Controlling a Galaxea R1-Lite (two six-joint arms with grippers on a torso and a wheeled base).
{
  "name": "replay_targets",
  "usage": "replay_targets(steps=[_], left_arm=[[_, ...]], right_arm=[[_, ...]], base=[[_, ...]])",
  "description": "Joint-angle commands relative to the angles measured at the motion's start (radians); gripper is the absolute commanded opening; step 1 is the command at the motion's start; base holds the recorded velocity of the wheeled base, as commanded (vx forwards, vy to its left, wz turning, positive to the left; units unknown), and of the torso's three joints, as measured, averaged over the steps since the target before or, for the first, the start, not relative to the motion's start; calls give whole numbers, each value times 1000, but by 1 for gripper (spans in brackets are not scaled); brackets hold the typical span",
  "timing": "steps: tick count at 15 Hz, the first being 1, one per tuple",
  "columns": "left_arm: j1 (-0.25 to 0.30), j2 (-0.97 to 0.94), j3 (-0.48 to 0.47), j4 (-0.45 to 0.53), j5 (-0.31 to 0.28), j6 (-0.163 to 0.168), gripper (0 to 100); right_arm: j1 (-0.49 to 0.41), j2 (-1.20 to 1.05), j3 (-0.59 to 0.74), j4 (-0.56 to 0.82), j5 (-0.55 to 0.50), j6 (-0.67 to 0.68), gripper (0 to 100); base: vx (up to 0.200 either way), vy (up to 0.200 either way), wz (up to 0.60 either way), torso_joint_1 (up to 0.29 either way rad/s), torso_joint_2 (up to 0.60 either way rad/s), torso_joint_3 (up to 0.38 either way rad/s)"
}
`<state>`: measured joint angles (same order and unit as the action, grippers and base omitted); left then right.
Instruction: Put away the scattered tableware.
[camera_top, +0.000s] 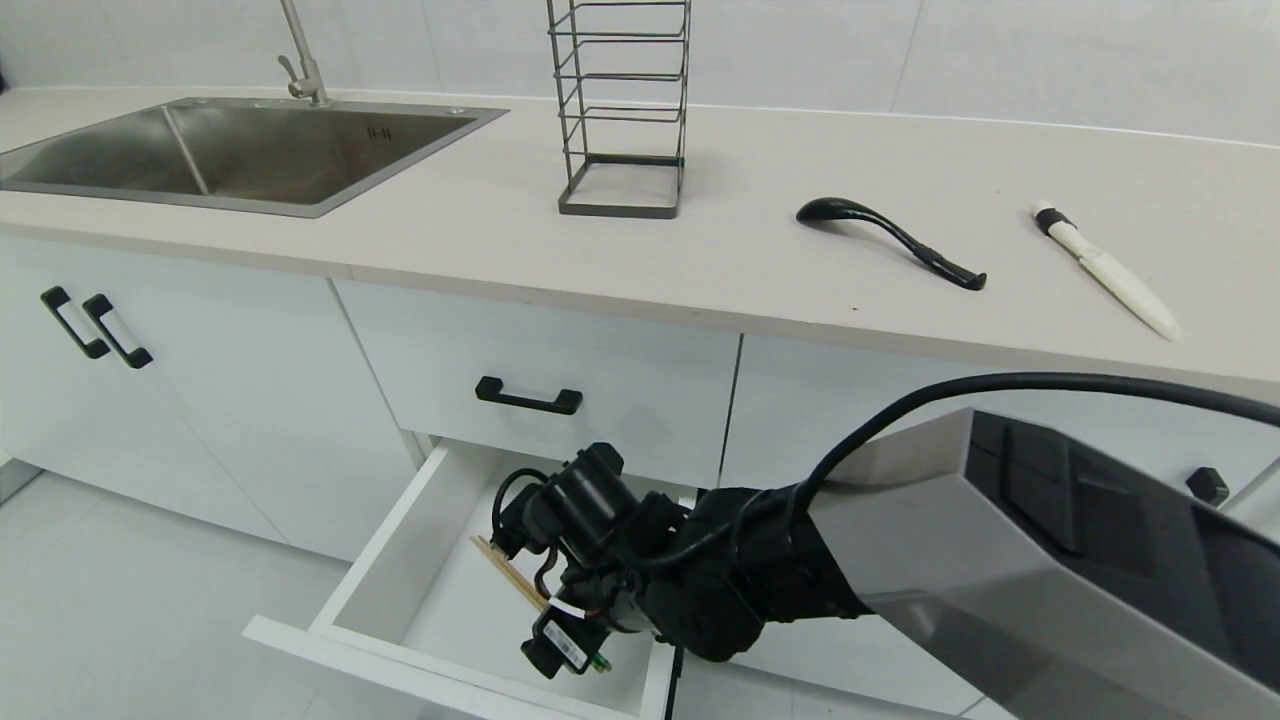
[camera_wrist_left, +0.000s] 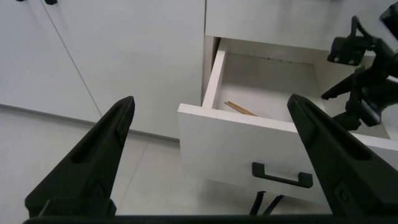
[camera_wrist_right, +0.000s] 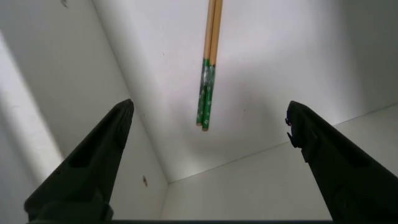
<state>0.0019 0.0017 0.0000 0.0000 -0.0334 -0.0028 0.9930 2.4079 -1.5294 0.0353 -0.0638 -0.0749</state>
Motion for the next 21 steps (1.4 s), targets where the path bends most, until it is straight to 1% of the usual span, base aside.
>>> replay_targets(steps=[1,4,7,11,12,14,16,17,18,20,21], left_arm=[[0,1,0,0,0,0,100],[0,0,0,0,0,0,100],[0,1,0,0,0,0,100],[0,1,0,0,0,0,100],[0,1,0,0,0,0,100],[0,1,0,0,0,0,100],[0,1,0,0,0,0,100],[0,1,0,0,0,0,100],[0,1,0,0,0,0,100],[0,1,0,0,0,0,100],[0,1,0,0,0,0,100]], right_arm=[[15,-82,20,1,15,0,100],[21,-122,48,9,29,1,100],[16,-159,52,-43,125,-11,100],[18,-293,218,-166,234,-57,100],[16,-320,279,-229,237,-59,100],[6,-354,399,-356,211,-57,100],[-2,-383,500,-476,200,-31,100],[-2,-388,523,-514,200,-20,100],[0,-391,571,-603,199,-13,100],[0,-392,649,-735,199,-13,100],[0,-392,669,-762,199,-14,100]], base=[[0,0,0,0,0,0],[0,0,0,0,0,0],[0,0,0,0,0,0],[0,0,0,0,0,0],[0,0,0,0,0,0],[0,0,0,0,0,0],[0,0,0,0,0,0],[0,0,0,0,0,0],[0,0,0,0,0,0],[0,0,0,0,0,0],[0,0,0,0,0,0]])
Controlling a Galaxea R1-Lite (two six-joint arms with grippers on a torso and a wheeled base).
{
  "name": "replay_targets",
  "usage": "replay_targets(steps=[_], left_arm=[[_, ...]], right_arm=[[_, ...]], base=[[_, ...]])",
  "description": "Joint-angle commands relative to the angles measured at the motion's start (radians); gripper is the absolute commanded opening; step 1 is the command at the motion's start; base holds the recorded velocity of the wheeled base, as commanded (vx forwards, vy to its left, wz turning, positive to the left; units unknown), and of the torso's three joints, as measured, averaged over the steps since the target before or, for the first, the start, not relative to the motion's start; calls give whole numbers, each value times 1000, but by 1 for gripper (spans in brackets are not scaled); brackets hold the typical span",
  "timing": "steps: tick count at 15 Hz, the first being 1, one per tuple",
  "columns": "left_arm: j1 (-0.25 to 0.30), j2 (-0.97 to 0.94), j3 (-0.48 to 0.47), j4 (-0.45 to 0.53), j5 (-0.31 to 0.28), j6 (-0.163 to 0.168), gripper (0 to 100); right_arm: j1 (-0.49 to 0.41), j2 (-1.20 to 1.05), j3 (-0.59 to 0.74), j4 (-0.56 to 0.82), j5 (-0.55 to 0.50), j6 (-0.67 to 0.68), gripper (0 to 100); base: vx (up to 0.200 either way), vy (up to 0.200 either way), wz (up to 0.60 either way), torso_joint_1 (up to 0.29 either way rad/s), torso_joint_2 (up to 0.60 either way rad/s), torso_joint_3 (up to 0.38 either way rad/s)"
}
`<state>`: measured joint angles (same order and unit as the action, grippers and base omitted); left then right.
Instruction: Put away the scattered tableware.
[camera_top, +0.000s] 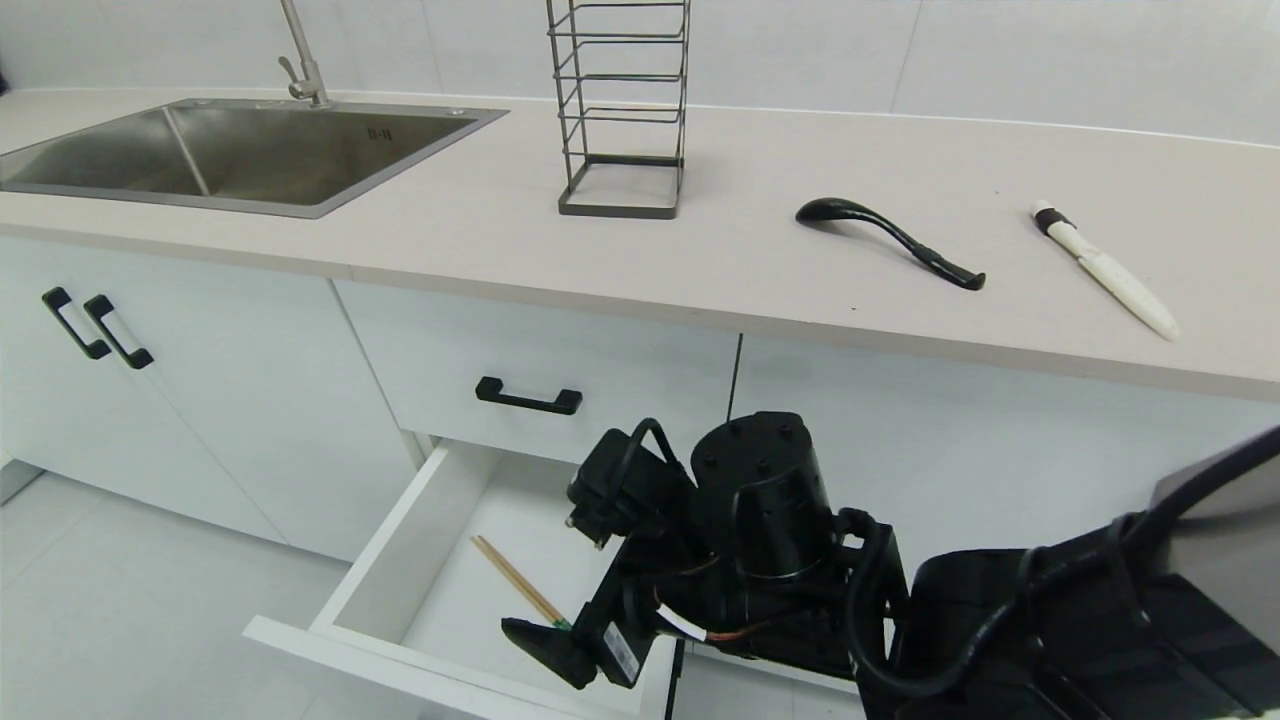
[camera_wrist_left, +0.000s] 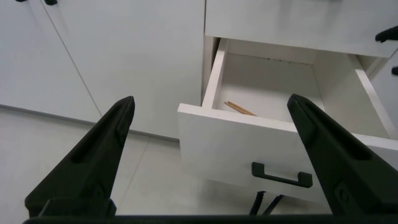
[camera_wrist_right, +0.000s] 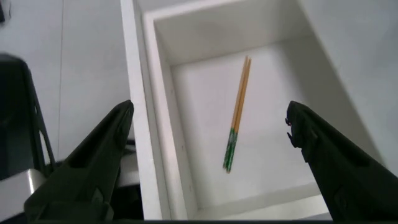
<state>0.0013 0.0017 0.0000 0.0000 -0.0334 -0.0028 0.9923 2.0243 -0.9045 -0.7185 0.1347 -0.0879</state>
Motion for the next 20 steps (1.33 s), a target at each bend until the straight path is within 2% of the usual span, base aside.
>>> replay_targets(steps=[1,4,9,15,18,20], left_arm=[[0,1,0,0,0,0,100],[0,1,0,0,0,0,100],[0,1,0,0,0,0,100],[0,1,0,0,0,0,100],[2,1,0,0,0,0,100],[0,1,0,0,0,0,100]], right_arm=[[5,-16,65,-48,-1,-6,100],[8,-36,73,-53,-18,-15,100],[9,-58,139,-53,-33,-108,100],[38,-61,142,-50,-33,-99,100],[38,-64,142,-47,-33,-99,100],[38,-62,142,-47,-33,-99,100]], base=[[0,0,0,0,0,0],[0,0,0,0,0,0],[0,0,0,60,-70,-28],[0,0,0,233,-473,-214],[0,0,0,90,-479,-224],[0,0,0,383,-495,-222]])
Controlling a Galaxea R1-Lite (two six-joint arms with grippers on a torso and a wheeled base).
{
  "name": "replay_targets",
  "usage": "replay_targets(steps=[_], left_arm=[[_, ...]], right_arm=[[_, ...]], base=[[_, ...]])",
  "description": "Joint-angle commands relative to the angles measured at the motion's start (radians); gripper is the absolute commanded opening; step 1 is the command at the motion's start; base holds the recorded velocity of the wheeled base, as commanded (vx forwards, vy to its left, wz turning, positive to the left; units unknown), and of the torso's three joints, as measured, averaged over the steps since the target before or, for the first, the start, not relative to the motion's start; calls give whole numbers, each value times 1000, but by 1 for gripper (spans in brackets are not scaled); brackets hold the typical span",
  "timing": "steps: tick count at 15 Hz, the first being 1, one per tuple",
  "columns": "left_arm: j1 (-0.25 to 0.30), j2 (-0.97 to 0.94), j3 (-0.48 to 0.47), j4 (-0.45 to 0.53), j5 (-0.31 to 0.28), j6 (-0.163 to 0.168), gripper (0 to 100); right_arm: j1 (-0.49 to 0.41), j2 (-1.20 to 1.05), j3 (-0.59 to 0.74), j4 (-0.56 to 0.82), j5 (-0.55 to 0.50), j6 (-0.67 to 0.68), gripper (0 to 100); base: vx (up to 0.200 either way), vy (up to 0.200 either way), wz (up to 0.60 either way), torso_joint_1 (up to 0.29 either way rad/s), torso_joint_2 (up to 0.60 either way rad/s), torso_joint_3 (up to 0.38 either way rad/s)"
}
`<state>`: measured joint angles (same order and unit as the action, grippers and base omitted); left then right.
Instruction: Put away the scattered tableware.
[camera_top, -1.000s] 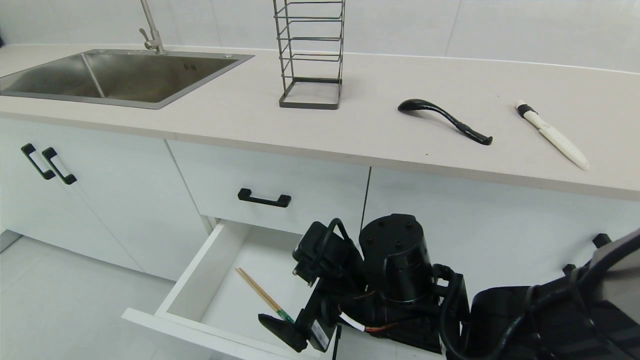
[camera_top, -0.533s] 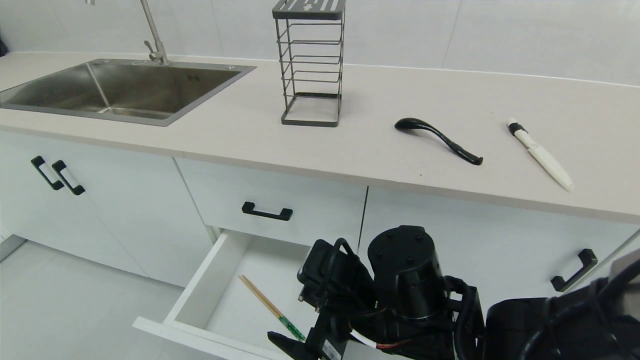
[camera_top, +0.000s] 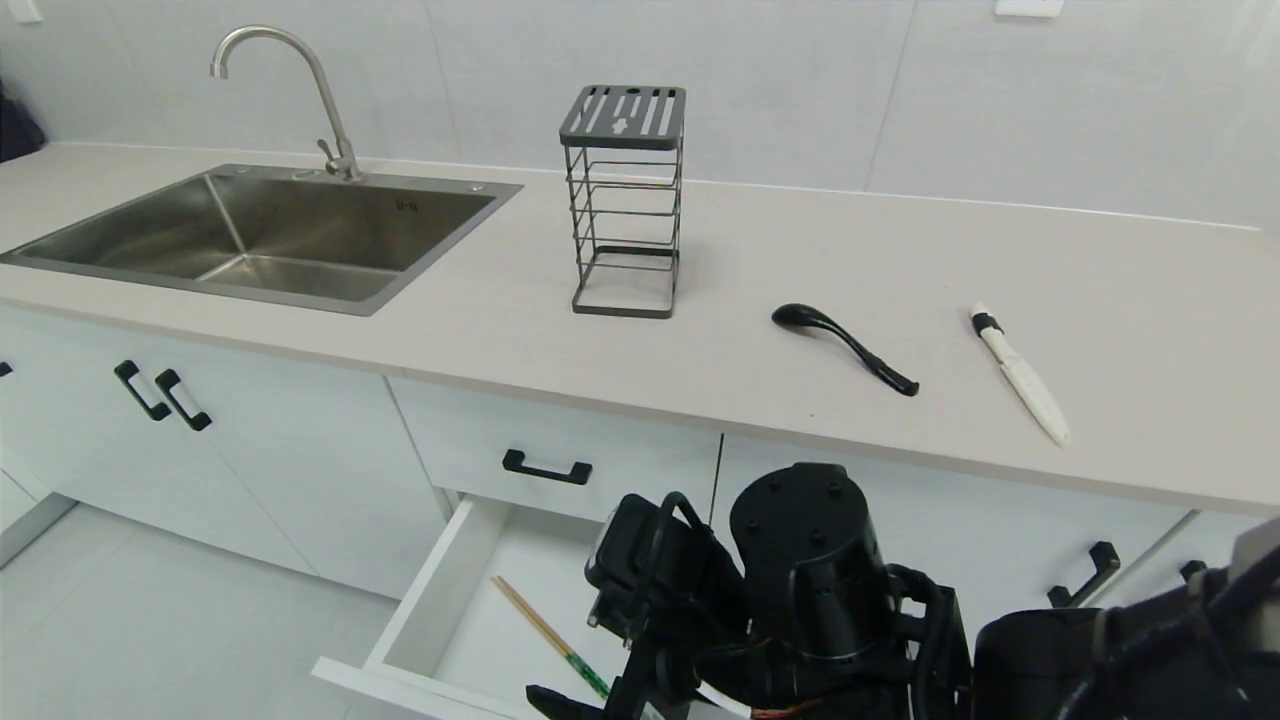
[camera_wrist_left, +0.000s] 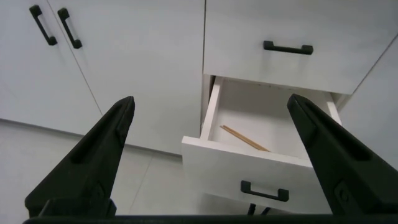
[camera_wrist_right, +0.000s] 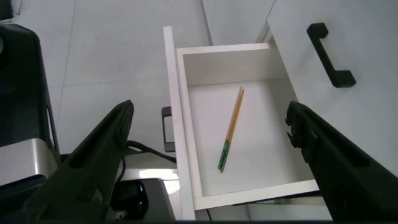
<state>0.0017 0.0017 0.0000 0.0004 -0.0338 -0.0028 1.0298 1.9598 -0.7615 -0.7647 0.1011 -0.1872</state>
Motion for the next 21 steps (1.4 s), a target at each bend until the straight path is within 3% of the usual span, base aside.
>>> replay_targets(steps=[1,16,19,21], left_arm=[[1,0,0,0,0,0,100],[0,1,0,0,0,0,100],[1,1,0,0,0,0,100],[0,1,0,0,0,0,100]], right_arm=[[1,4,-2,1,0,0,100],[-11,25,-12,18,6,35,100],[-17,24,-59,134,9,37,100],[-17,24,-142,304,22,58,100]], base=[[0,0,0,393,-476,-242],[0,0,0,294,-544,-259],[0,0,0,52,-104,-47],[0,0,0,0,0,0]])
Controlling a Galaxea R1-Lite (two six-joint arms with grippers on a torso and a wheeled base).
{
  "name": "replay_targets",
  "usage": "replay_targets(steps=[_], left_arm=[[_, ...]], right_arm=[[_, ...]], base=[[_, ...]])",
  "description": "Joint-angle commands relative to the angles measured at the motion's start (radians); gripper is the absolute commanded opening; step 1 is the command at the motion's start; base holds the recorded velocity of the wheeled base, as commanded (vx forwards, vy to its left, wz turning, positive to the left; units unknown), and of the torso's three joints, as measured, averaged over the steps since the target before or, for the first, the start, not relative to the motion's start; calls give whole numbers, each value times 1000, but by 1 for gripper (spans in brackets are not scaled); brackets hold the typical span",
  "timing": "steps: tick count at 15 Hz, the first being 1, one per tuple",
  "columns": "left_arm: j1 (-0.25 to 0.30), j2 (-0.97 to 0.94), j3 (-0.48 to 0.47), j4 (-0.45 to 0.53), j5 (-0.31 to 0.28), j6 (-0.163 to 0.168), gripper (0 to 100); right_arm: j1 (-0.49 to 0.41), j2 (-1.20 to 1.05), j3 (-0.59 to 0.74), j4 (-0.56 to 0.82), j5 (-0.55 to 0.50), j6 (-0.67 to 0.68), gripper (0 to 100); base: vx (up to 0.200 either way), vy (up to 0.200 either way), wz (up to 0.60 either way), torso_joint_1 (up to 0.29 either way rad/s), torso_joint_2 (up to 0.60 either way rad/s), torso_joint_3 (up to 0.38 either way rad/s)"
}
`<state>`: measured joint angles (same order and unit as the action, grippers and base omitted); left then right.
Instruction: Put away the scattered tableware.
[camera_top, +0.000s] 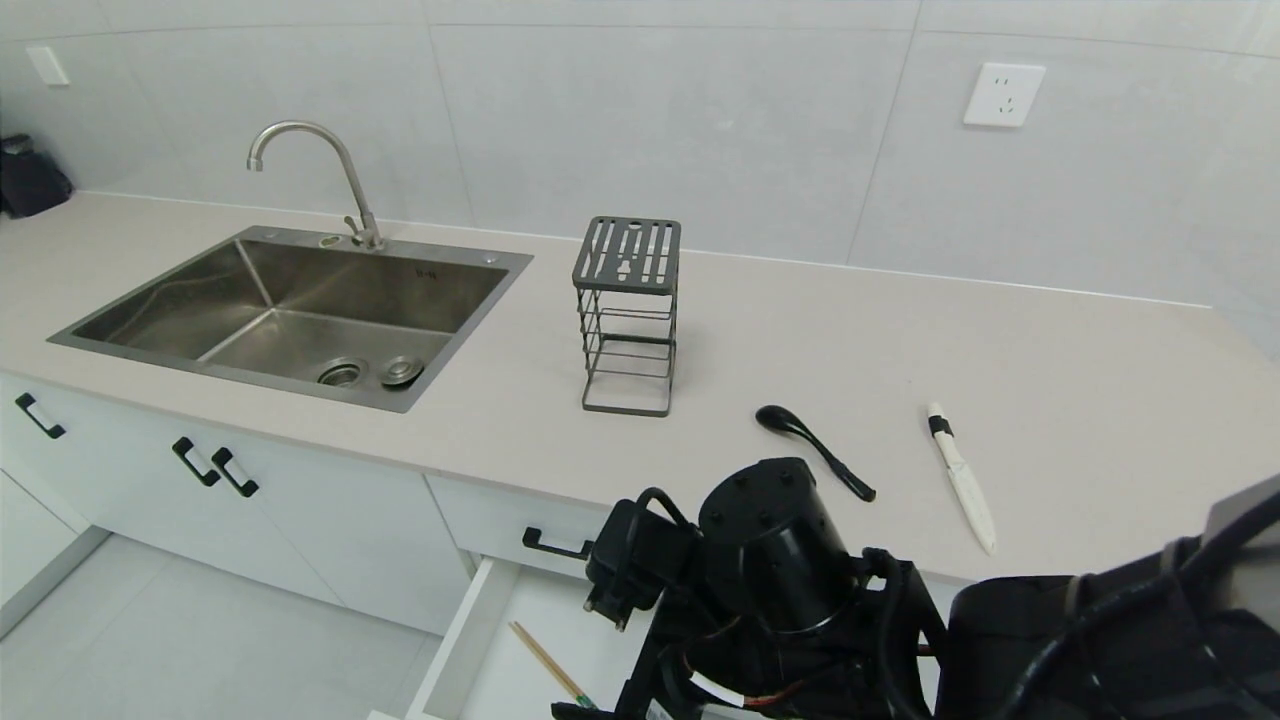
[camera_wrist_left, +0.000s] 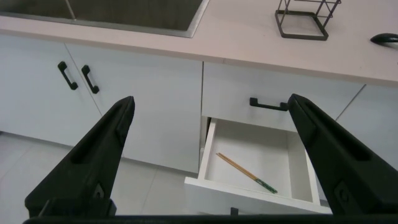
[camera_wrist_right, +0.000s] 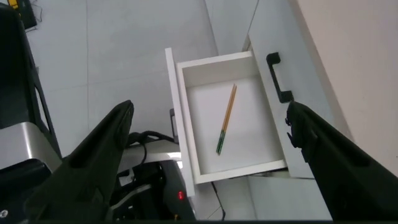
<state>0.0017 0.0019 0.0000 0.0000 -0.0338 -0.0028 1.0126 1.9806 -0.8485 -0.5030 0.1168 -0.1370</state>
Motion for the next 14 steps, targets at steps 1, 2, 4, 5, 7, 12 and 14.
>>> replay_targets(steps=[1,2,4,5,7,12,14], left_arm=[[0,1,0,2,0,0,100],[0,1,0,0,0,0,100],[0,1,0,0,0,0,100],[0,1,0,0,0,0,100],[0,1,0,0,0,0,100],[1,1,0,0,0,0,100],[1,1,0,0,0,0,100]], right_arm=[[-2,3,-92,110,32,10,100],[-3,4,-122,162,37,5,100],[-8,4,-138,178,41,2,100],[-11,1,-129,176,40,7,100],[-32,-5,-112,169,29,24,100],[-101,-48,23,37,-51,68,100],[-121,-66,55,8,-77,71,100]], base=[[0,0,0,0,0,0],[0,0,0,0,0,0],[0,0,0,0,0,0],[0,0,0,0,0,0],[0,0,0,0,0,0],[0,0,0,0,0,0],[0,0,0,0,0,0]])
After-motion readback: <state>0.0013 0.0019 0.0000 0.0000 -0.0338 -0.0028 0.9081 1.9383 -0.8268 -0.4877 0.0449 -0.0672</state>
